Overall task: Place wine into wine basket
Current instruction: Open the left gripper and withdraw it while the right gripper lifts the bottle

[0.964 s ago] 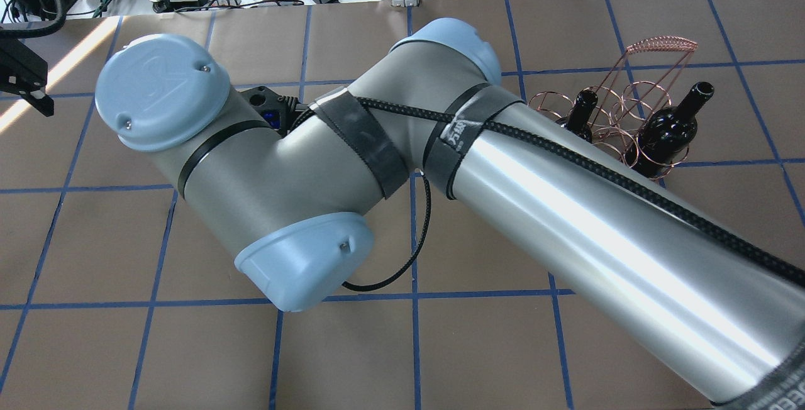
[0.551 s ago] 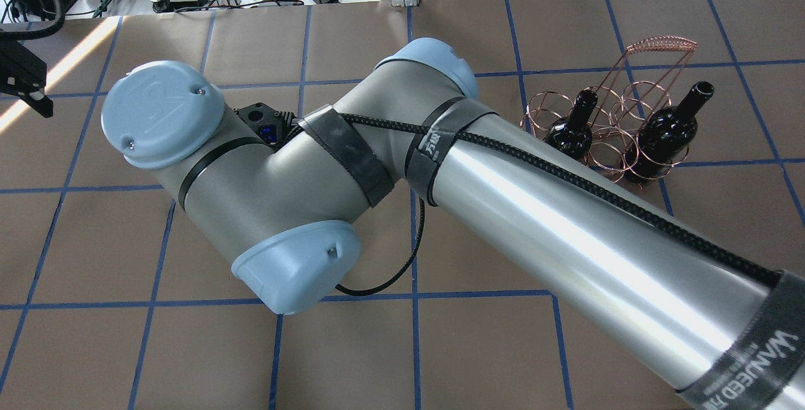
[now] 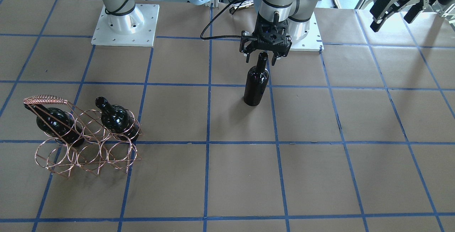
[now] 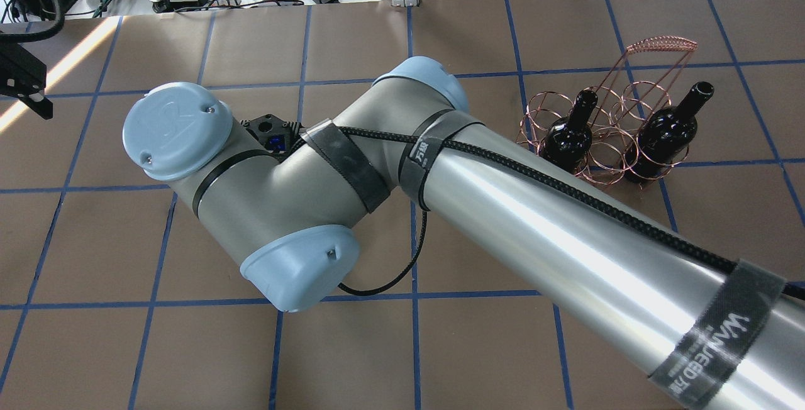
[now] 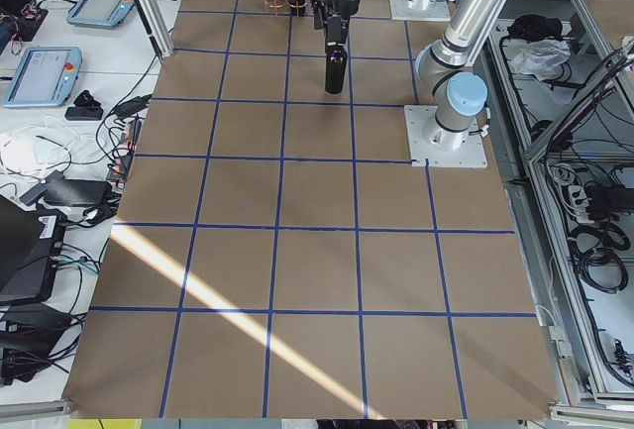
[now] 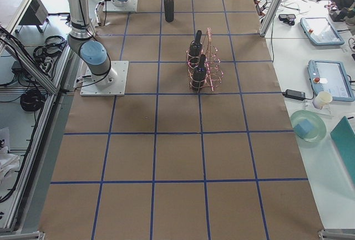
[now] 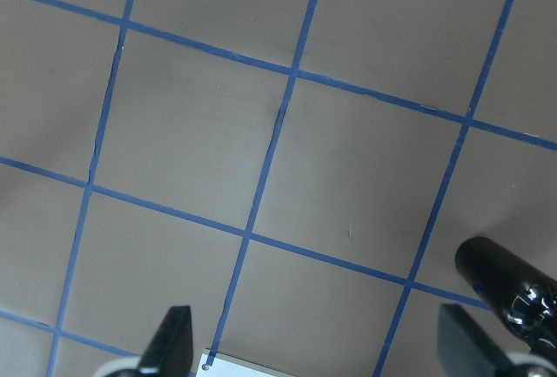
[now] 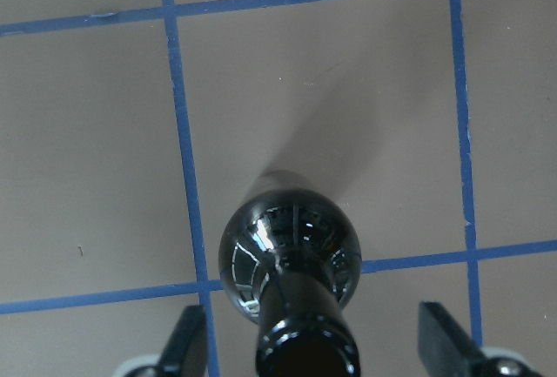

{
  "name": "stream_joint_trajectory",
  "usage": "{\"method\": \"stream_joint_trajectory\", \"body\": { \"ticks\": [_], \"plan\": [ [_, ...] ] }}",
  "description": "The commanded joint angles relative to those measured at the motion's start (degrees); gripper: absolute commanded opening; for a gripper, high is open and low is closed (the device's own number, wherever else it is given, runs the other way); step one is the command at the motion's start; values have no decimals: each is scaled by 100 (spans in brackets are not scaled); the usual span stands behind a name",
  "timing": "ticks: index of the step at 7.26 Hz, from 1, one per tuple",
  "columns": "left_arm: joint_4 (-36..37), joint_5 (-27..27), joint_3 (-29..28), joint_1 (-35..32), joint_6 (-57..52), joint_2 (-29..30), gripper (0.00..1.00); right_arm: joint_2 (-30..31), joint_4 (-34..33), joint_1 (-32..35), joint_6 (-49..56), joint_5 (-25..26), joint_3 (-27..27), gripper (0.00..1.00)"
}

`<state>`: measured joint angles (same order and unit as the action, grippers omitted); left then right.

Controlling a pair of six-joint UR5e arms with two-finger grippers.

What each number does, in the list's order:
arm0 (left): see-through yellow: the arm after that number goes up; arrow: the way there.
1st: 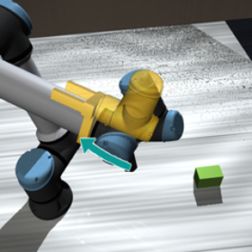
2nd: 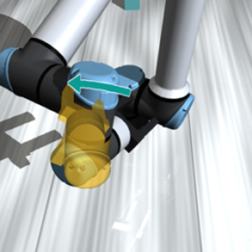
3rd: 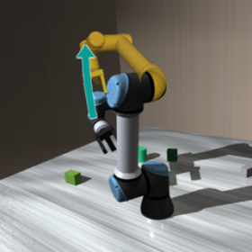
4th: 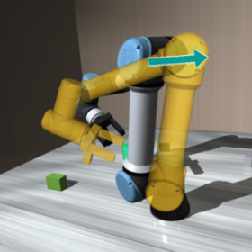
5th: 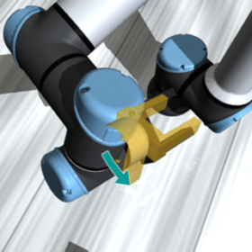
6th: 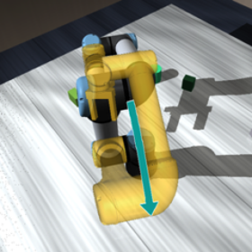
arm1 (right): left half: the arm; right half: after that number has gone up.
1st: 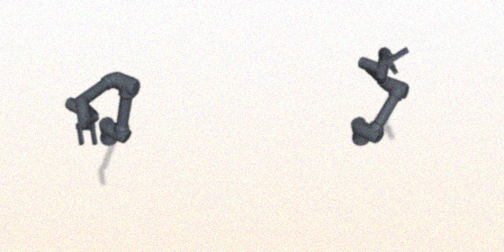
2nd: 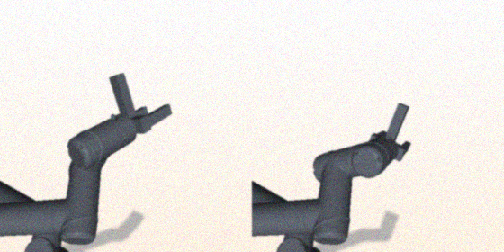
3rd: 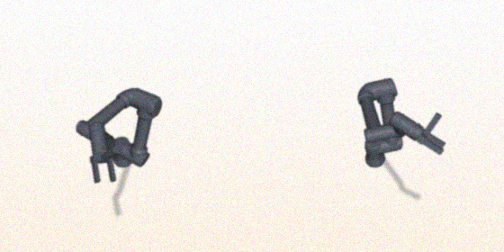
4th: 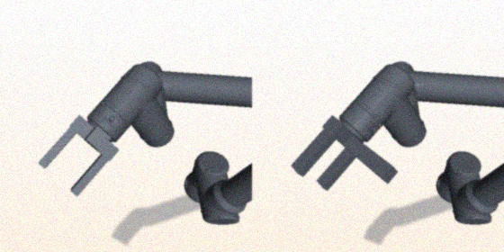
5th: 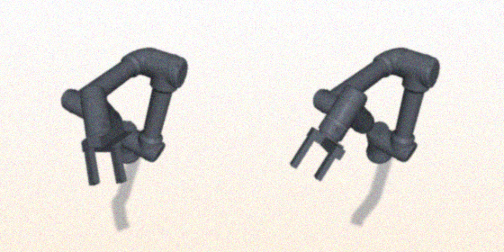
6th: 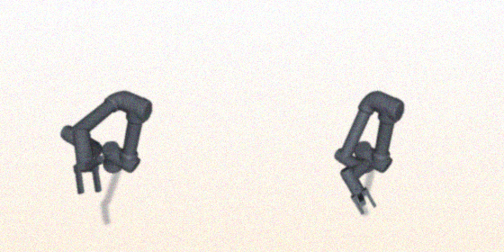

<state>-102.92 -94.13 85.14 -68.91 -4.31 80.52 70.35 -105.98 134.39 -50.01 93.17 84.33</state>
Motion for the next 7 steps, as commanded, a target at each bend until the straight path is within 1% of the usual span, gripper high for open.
{"method": "stream_joint_trajectory", "body": {
  "ticks": [1,2,3,6,7],
  "plan": [
    [-9,0,11,0,0,-18,100,-21,-11,-1,43,-17,5,54],
    [-9,0,28,0,0,-36,100,-21,-2,-18,296,0,5,36],
    [-9,0,37,-9,0,-45,100,-13,-11,-45,360,-26,5,28],
    [-9,0,46,-9,0,-45,100,31,-37,-62,395,-44,5,12],
    [-9,9,81,-61,0,-71,100,179,-28,-123,587,8,-48,11]
  ]
}}
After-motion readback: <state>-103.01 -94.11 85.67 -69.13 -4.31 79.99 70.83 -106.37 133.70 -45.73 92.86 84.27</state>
